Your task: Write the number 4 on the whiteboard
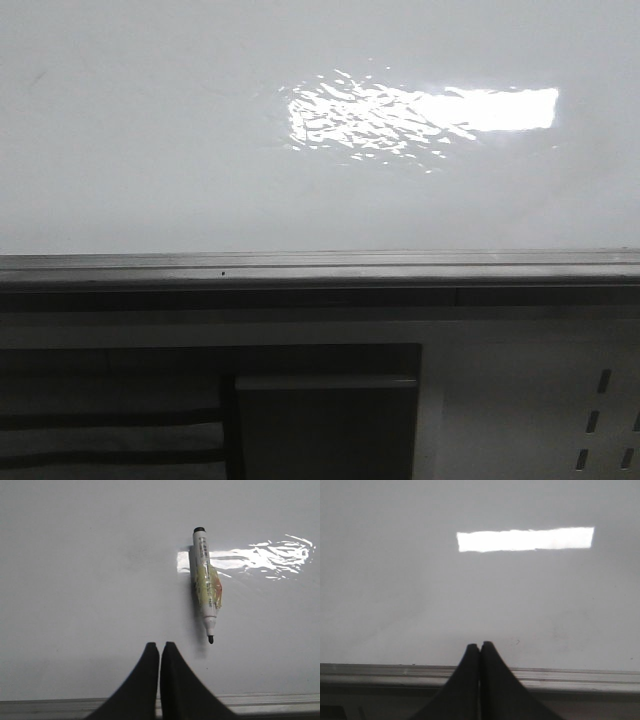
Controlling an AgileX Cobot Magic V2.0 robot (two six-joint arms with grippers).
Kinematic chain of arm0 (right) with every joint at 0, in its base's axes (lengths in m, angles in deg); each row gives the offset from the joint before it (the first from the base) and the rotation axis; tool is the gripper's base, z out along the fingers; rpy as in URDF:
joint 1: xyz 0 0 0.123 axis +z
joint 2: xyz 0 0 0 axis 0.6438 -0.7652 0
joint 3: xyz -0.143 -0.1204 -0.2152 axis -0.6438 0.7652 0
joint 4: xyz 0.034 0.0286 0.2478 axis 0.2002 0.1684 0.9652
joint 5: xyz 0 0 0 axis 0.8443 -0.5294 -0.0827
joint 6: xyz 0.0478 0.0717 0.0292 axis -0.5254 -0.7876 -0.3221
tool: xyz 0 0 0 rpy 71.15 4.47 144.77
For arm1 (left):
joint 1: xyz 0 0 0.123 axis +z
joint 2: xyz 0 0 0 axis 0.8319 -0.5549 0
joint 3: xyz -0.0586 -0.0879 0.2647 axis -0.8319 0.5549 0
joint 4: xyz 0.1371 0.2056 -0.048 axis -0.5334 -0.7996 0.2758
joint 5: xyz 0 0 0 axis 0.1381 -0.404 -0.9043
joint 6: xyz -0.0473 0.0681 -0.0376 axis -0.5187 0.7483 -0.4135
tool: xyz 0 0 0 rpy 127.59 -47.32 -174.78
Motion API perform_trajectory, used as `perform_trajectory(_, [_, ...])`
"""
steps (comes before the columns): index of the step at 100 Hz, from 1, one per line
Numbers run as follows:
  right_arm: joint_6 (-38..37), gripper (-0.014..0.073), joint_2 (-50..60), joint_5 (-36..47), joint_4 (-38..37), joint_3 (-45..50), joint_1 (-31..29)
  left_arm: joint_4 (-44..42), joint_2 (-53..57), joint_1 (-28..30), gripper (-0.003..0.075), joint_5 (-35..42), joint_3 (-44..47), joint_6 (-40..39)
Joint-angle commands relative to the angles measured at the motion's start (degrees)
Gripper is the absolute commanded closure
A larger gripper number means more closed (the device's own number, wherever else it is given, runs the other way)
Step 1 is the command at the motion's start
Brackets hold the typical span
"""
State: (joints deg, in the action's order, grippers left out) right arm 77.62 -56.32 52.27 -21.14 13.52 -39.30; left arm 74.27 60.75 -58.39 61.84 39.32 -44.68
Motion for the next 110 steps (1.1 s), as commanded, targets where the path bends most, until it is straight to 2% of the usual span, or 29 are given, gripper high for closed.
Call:
perform_trajectory(1, [0.30, 0.0666, 1.33, 4.85, -0.43, 1.21, -0.42, 0.62, 1.61, 0.06, 0.0741, 3.79, 1.61, -0.51])
perform_trajectory(23, [0.30, 0.0666, 1.33, 7.23, -0.43, 1.21, -0.42, 1.57, 1.61, 0.06, 0.0741, 4.04, 1.61, -0.51])
perform_trajectory(37, [0.30, 0.0666, 1.33, 7.59, -0.43, -1.39, -0.42, 6.72, 1.61, 0.06, 0.0741, 4.54, 0.19, -0.51])
perform_trajectory(48, [0.30, 0.0666, 1.19, 2.46, -0.43, -7.05, -0.42, 9.53, 1.61, 0.06, 0.0741, 4.29, -4.09, -0.51])
perform_trajectory(59, [0.30, 0.0666, -0.82, -8.03, -0.07, -16.14, -0.42, 10.48, 1.03, 0.06, 0.0741, 1.71, -10.45, -0.51])
perform_trajectory(68, [0.67, 0.0666, -4.03, -16.22, -0.07, -23.40, -0.42, 10.37, -0.92, 0.06, 0.0741, -4.01, -17.30, -0.51])
perform_trajectory(84, [6.51, 0.0666, -11.83, -26.72, -0.07, -33.38, -0.32, 9.82, -8.57, 0.06, 0.0741, -15.31, -28.20, -0.02])
perform_trajectory(97, [6.51, 0.0666, -17.13, -32.21, -0.07, -37.91, -0.32, 5.60, -14.86, 0.06, 0.0741, -22.24, -34.58, 0.08])
perform_trajectory(110, [6.51, 0.0666, -19.02, -32.31, -0.07, -38.32, -0.32, 5.20, -17.83, 0.06, 0.0741, -21.57, -35.53, 0.08])
